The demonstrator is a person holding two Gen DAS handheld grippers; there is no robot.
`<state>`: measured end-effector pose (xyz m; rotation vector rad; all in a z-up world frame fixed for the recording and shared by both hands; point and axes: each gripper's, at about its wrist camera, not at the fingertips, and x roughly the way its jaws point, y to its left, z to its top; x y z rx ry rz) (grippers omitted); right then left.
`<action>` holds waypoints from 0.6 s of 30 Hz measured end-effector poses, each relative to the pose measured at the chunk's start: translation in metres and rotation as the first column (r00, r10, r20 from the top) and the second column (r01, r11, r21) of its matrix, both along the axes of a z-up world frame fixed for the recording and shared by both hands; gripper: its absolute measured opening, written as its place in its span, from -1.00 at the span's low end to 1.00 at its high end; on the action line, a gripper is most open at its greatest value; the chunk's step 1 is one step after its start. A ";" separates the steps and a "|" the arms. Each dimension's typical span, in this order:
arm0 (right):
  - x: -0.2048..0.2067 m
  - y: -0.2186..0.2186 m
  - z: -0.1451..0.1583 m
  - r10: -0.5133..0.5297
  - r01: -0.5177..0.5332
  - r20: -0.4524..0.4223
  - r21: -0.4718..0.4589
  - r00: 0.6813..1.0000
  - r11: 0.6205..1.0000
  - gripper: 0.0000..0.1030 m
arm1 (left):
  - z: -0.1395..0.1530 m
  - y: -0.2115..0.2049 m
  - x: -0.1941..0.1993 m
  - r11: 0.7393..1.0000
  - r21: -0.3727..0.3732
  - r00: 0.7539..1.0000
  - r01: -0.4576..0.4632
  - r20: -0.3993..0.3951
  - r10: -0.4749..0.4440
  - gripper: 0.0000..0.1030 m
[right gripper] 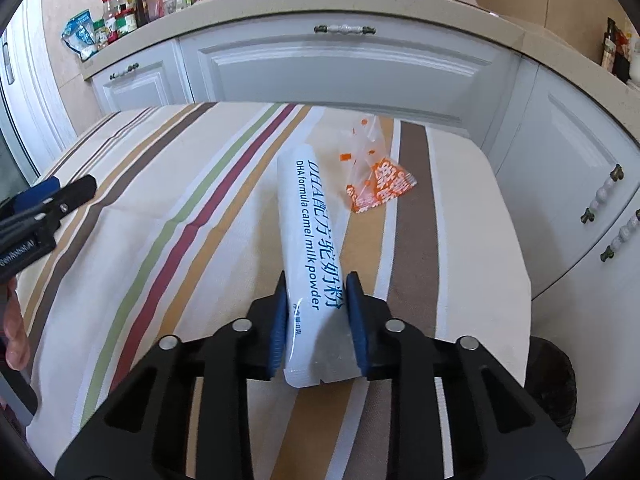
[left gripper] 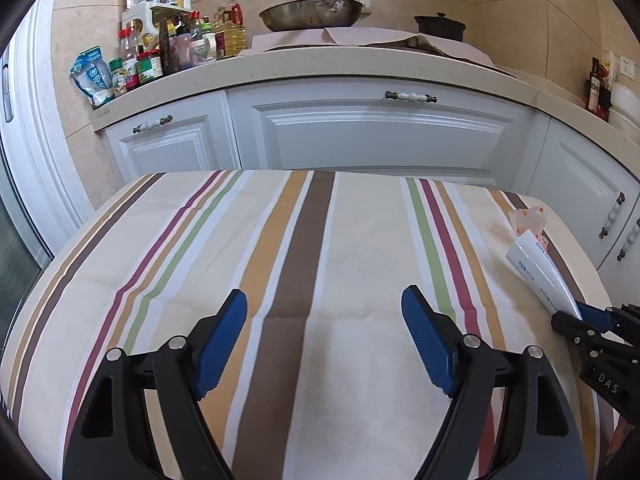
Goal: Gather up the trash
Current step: 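Grasp the white DHA milk powder tube with the right tool and lift, then grasp the orange-printed wrapper with the left tool while the right tool holds the tube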
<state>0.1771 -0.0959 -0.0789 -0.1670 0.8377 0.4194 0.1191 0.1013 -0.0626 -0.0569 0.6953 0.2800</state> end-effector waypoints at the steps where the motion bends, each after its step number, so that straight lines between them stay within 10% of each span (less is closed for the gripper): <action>1: -0.002 -0.001 0.001 0.004 -0.004 0.002 0.001 1.000 1.000 -0.53 | -0.001 -0.002 0.001 1.000 0.002 1.000 0.004 -0.002 -0.004 0.50; 18: -0.007 -0.073 0.042 -0.176 0.164 0.153 0.089 0.972 0.982 -0.54 | 0.007 -0.065 0.020 0.992 0.018 0.992 0.122 0.011 -0.122 0.50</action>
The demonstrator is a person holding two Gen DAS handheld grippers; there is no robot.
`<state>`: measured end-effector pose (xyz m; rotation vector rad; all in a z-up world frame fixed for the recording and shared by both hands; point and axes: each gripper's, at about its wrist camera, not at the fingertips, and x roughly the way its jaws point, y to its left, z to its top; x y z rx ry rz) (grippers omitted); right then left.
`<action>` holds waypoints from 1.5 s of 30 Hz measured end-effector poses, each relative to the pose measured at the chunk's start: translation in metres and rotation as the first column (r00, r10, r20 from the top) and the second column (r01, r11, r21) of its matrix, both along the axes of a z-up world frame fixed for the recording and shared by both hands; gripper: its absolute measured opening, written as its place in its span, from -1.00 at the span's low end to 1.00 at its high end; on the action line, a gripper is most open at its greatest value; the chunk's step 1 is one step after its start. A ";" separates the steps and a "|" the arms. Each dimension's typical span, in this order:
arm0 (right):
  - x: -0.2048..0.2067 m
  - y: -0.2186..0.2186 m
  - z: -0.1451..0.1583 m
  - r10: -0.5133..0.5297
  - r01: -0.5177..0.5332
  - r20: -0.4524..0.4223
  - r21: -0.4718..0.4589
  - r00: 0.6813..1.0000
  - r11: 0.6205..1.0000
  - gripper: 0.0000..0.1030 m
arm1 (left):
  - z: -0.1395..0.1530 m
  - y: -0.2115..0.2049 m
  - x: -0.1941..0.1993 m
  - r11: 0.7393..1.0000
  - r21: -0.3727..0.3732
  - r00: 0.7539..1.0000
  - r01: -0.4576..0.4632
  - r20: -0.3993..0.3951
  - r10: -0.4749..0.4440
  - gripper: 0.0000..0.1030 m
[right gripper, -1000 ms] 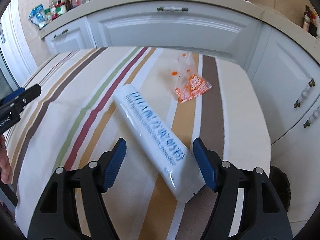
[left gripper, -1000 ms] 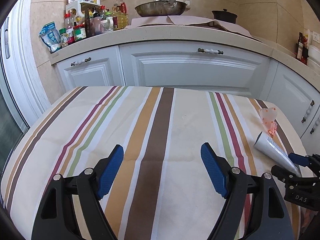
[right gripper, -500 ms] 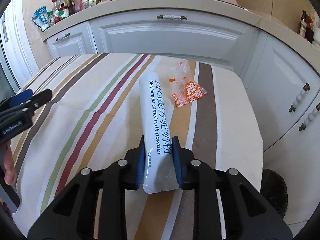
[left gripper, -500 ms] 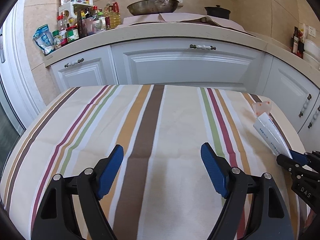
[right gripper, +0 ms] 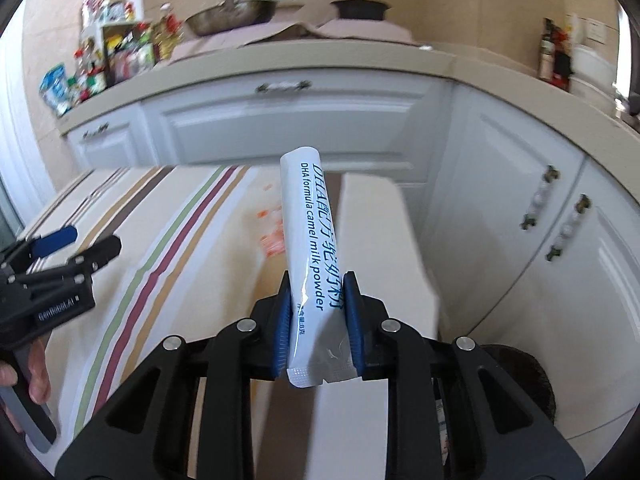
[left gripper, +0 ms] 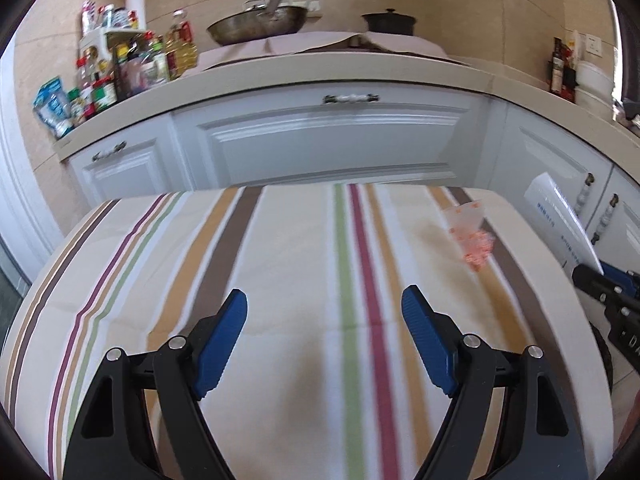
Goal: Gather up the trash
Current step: 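Grasp the orange-printed wrapper with the left tool while the right tool holds the tube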
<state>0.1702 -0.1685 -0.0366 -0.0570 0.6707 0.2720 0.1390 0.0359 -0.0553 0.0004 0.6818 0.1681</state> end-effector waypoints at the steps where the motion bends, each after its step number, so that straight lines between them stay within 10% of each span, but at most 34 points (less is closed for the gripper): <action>1: -0.001 -0.005 0.002 -0.011 0.011 0.007 0.004 1.000 1.000 -0.54 | 0.001 -0.006 0.003 1.000 0.002 1.000 0.011 0.002 -0.011 0.50; 35: 0.017 -0.164 -0.021 -0.277 0.274 0.025 0.079 0.961 0.958 -0.54 | -0.026 -0.117 0.094 0.985 0.077 0.985 0.156 -0.085 -0.149 0.50; 45: 0.023 -0.166 -0.034 -0.273 0.272 0.002 0.095 0.962 0.958 -0.54 | -0.036 -0.115 0.113 0.983 0.033 0.971 0.180 -0.166 -0.172 -0.63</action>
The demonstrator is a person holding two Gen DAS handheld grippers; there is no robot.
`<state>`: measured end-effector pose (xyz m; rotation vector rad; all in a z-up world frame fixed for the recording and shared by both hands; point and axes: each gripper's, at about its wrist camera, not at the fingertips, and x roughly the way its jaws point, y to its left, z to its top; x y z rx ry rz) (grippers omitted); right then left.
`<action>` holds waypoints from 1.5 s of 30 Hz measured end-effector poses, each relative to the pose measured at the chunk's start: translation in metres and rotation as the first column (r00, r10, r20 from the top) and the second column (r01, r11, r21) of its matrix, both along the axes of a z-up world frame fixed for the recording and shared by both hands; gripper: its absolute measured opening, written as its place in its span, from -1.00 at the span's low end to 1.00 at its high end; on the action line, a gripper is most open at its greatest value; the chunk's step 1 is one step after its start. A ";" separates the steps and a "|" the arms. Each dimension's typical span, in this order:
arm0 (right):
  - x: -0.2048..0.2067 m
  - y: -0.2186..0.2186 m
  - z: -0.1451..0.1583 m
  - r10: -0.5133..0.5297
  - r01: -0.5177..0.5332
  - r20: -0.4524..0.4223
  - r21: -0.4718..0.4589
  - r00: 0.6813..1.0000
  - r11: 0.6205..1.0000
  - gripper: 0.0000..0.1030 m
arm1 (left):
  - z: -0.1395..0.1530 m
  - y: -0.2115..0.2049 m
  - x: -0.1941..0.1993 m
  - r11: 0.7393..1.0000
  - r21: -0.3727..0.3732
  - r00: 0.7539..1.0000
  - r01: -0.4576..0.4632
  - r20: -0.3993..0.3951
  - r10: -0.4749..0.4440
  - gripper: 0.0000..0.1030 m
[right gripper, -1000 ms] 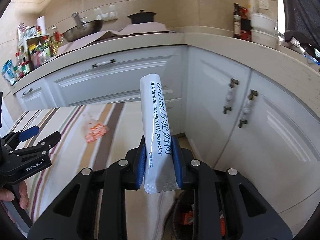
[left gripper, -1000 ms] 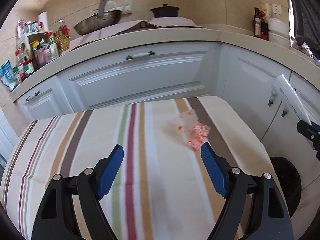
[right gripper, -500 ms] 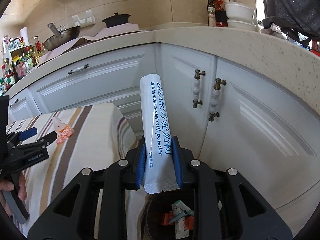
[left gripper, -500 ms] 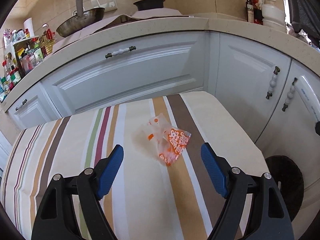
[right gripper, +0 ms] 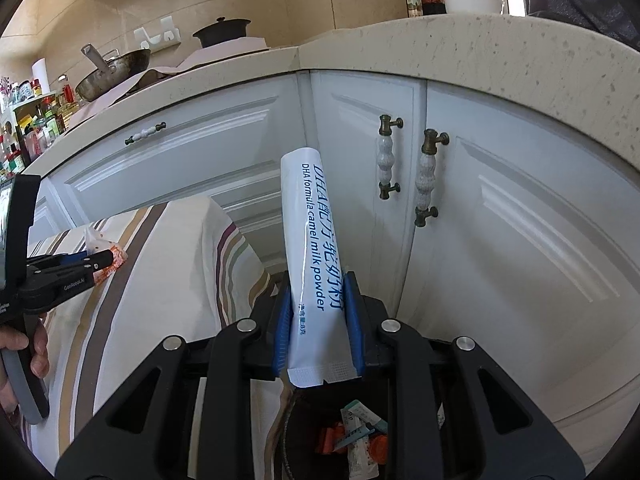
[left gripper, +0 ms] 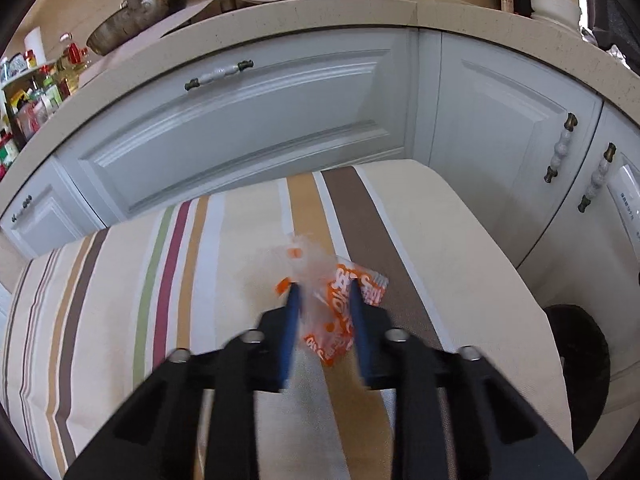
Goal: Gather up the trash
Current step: 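Grasp the orange-printed wrapper with the left tool while the right tool holds the tube, then carry the wrapper and tube over the black bin with both tools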
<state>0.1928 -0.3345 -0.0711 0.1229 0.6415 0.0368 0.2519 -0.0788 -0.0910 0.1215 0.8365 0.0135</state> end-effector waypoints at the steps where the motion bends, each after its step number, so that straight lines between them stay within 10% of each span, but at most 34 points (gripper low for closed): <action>1: 0.000 0.000 -0.001 0.000 0.000 -0.001 0.001 1.000 1.000 -0.54 | 0.001 0.001 -0.001 1.000 -0.007 1.000 -0.002 0.004 0.002 -0.66; 45: -0.112 0.074 0.040 0.061 -0.060 0.043 -0.013 0.997 0.998 -0.54 | 0.042 0.062 -0.140 0.999 -0.011 0.992 -0.033 0.124 0.035 -0.76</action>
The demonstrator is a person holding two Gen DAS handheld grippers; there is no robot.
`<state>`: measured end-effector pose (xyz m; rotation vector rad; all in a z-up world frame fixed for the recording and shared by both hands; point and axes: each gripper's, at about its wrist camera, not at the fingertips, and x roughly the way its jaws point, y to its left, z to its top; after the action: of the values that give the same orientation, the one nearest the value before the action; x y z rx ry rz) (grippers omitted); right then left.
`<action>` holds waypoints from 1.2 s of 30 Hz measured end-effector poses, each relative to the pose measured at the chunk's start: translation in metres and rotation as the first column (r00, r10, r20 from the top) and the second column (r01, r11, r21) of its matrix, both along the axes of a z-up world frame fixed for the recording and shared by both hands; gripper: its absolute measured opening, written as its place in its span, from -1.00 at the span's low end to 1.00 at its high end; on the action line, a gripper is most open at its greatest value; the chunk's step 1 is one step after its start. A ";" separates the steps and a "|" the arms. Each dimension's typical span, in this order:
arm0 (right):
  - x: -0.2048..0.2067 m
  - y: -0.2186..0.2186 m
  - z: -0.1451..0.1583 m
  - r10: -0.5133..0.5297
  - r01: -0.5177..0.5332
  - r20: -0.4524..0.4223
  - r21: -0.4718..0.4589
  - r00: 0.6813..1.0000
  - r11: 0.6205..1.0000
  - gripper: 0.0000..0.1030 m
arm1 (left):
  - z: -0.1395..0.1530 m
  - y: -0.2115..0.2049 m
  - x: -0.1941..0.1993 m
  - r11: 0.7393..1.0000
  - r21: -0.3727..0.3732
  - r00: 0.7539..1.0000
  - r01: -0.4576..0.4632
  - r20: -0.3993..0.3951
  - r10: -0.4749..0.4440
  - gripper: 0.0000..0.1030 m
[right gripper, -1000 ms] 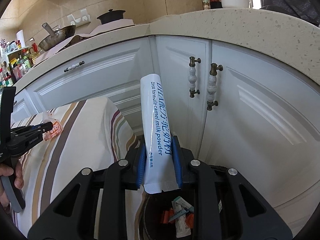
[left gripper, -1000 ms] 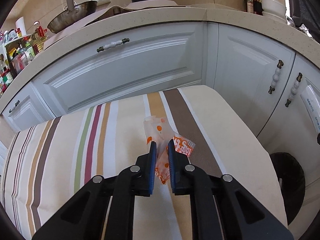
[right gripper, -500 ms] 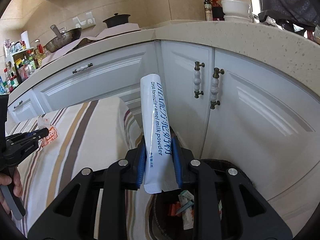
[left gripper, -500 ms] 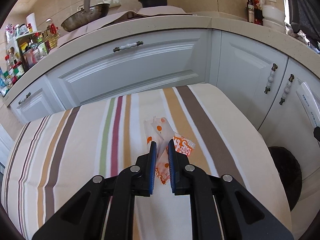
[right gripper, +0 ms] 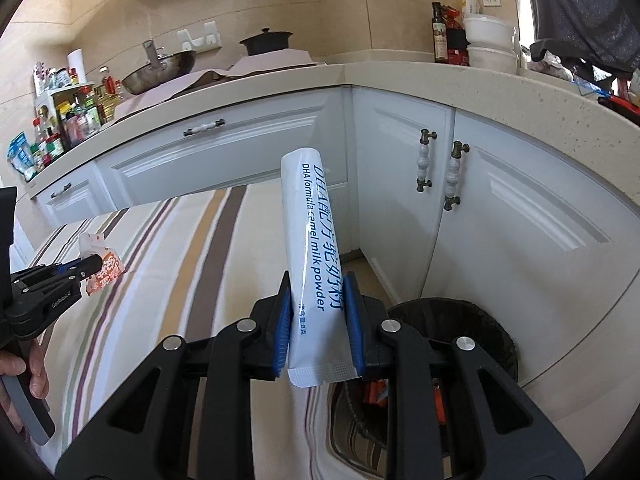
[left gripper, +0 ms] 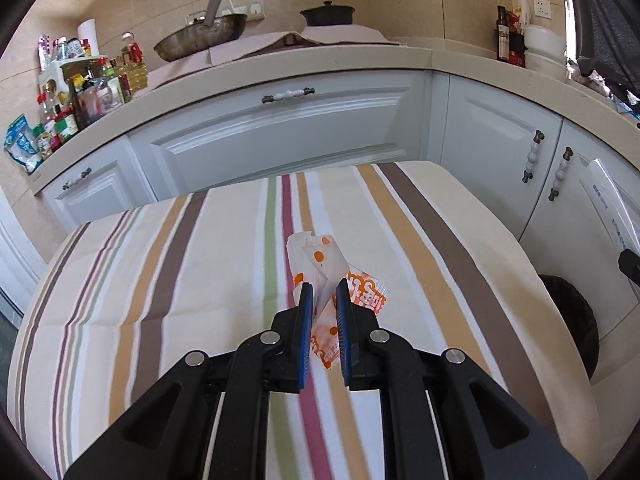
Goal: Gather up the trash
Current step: 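Carry the wrapper and tube over the black bin with both tools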
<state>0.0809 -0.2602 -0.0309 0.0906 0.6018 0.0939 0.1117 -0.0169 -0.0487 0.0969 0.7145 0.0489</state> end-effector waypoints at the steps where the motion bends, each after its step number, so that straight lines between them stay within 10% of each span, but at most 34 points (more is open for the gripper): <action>1: -0.004 0.002 0.001 0.001 -0.001 0.002 0.000 1.000 1.000 -0.54 | 0.001 0.001 -0.005 1.000 0.003 1.000 -0.001 0.008 0.001 -0.75; 36: -0.105 -0.002 0.020 -0.129 0.131 0.105 -0.018 0.986 0.991 -0.54 | 0.025 -0.026 -0.071 0.988 -0.033 0.979 0.151 0.143 -0.145 -0.75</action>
<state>-0.0246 -0.2619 -0.0109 0.0999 0.4918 -0.0354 0.0403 -0.0428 -0.0237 0.1039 0.5656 -0.1013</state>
